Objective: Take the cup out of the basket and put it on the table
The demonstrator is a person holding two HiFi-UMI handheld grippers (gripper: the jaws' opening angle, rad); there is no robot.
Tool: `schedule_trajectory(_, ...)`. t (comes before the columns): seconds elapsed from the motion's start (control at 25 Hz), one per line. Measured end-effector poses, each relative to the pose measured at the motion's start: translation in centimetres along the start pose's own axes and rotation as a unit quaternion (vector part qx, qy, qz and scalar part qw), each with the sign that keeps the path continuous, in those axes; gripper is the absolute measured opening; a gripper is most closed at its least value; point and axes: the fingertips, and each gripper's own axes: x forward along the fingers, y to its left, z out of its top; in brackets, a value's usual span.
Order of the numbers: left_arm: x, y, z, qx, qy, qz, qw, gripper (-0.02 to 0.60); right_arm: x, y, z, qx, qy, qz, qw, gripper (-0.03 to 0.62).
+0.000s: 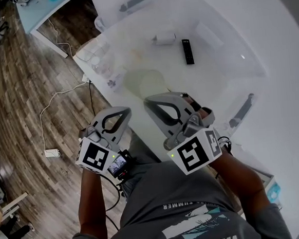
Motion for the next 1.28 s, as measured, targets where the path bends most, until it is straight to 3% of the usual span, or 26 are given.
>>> schedule_trajectory(0.8,0.1,1.4,-2.3,-0.008,0.014,0.005,0.9999,0.008,3.4,4.3,-0.1,0.012,-0.004,0.075,0.997,0.026)
schedule_trajectory(1.28,-0.2,1.1,-5.2,-0.046,0.035,0.007,0.9983,0.009,4.4,6.8,0.1,0.021,-0.012,0.109,0.994,0.025)
